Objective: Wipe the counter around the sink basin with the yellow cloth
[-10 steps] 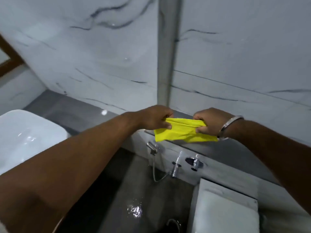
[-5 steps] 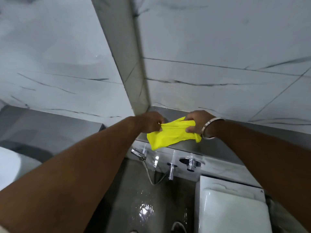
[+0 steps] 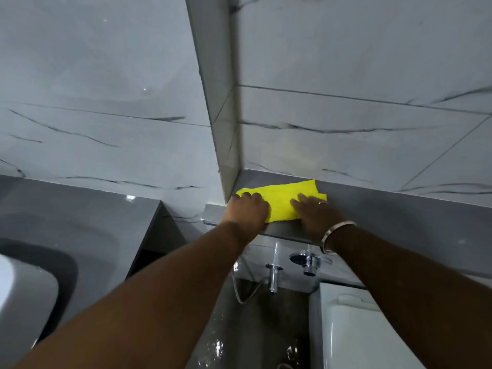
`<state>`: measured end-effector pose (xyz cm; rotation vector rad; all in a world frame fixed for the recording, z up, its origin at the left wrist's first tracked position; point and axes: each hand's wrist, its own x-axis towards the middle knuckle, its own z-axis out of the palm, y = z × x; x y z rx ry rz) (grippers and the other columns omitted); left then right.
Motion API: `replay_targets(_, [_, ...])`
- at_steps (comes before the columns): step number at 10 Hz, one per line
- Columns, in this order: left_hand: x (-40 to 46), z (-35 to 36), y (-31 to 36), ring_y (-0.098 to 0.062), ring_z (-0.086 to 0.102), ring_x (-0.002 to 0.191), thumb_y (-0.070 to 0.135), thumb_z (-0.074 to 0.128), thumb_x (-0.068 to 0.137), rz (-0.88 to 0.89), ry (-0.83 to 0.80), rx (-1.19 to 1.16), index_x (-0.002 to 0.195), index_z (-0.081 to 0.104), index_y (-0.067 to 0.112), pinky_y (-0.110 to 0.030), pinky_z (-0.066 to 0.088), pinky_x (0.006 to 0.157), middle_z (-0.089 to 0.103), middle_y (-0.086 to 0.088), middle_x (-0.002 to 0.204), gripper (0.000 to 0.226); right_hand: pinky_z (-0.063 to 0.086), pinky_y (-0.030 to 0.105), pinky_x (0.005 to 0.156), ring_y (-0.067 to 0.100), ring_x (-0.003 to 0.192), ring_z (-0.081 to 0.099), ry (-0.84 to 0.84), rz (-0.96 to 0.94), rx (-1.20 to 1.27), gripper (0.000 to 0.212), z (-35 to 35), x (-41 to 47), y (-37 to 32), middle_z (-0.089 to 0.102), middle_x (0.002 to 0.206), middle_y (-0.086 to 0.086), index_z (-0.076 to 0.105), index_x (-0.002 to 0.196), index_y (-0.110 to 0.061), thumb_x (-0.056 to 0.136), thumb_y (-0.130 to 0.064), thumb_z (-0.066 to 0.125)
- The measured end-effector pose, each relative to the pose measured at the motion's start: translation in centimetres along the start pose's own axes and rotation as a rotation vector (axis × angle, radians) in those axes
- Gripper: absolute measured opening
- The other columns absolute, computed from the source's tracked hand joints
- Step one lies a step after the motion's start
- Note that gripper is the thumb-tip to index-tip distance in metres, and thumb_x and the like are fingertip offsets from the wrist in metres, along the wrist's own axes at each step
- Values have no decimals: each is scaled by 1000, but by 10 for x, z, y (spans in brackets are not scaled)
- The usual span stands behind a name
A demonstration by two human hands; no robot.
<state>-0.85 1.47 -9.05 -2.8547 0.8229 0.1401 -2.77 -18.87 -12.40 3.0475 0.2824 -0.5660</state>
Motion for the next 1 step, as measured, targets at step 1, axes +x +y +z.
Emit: replay_targets(1, [0, -10, -6, -38, 40, 131, 17, 42, 94, -22, 3, 113, 133, 46, 11, -46, 35, 104, 43, -19, 142, 39, 20, 49, 114, 37, 142, 15, 72, 62, -73, 62, -15, -20, -11, 9, 158, 12, 16, 147, -23, 92, -22, 43])
